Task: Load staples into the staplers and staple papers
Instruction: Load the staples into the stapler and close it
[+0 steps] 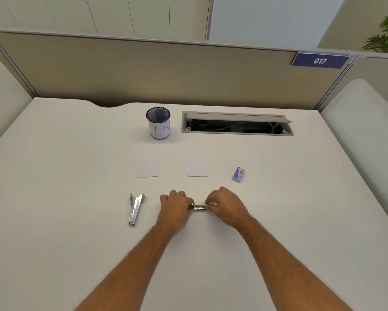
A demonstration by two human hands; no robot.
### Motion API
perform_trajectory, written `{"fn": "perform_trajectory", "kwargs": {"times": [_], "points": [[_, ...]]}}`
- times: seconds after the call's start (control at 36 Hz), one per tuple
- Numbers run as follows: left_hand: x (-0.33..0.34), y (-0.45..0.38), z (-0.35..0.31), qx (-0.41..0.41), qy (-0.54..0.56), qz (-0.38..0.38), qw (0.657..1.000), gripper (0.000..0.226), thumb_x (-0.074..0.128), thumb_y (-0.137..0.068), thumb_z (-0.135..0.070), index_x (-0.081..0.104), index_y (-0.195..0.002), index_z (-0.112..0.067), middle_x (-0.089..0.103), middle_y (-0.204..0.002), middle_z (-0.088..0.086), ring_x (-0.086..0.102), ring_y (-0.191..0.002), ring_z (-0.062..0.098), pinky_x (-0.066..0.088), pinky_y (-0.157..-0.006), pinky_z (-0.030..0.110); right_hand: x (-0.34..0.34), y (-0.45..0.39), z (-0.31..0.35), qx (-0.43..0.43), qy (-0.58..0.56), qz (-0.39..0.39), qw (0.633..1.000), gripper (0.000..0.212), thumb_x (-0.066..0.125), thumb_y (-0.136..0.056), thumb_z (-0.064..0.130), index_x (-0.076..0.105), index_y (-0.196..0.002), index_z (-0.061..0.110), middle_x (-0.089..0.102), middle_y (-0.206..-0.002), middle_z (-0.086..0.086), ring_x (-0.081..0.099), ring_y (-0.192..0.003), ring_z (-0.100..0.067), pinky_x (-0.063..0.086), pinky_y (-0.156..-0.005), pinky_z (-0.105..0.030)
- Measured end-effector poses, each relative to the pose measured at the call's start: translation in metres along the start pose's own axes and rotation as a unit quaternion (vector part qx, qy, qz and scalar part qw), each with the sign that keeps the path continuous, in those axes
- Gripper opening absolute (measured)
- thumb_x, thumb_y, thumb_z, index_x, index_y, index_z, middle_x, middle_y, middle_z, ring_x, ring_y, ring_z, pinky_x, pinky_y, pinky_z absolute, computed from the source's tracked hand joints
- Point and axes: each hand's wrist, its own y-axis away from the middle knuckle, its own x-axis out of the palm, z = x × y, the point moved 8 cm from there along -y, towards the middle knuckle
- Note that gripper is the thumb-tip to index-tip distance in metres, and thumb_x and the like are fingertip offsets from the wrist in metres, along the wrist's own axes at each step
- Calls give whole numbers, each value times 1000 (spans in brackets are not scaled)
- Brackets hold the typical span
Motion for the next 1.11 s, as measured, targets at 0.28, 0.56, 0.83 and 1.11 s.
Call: {"fn": "perform_trajectory", "kwargs": {"times": [0.28, 0.56, 0.83, 1.11], "points": [[4, -1, 3, -5, 38, -6, 999, 24, 54, -99, -29, 73, -113, -32, 63, -112, -6, 50, -110, 22, 31, -89, 39, 8, -6, 4, 16, 25, 42, 999, 25, 57, -95, 23, 77, -110, 21, 74, -107, -2, 58, -102, -22, 48, -85, -38], [4, -1, 3, -8, 46, -4, 999, 24, 55, -98, -29, 73, -114, -32, 63, -113, -5, 52, -110, 21, 31, -89, 39, 10, -8, 5, 12, 44, 55, 997, 25, 57, -97, 25, 78, -109, 19, 74, -105, -7, 59, -101, -24, 50, -86, -42], [4, 0, 1, -5, 57, -4, 998, 23, 56, -99, -29, 72, -114, -32, 63, -111, -6, 52, -109, 21, 30, -88, 37, 10, -2, 2, 14, 2, 36, 999, 31, 59, -95, 20, 67, -126, 19, 69, -112, -2, 57, -106, -23, 46, -87, -36], [4, 0, 1, -11, 51, 5, 999, 25, 55, -100, -29, 71, -118, -33, 63, -115, -6, 53, -113, 20, 32, -93, 38, 17, 7, 11, -42, -9, 56, 997, 37, 62, -92, 18, 71, -124, 32, 61, -126, 5, 49, -113, -20, 41, -97, -37]]}}
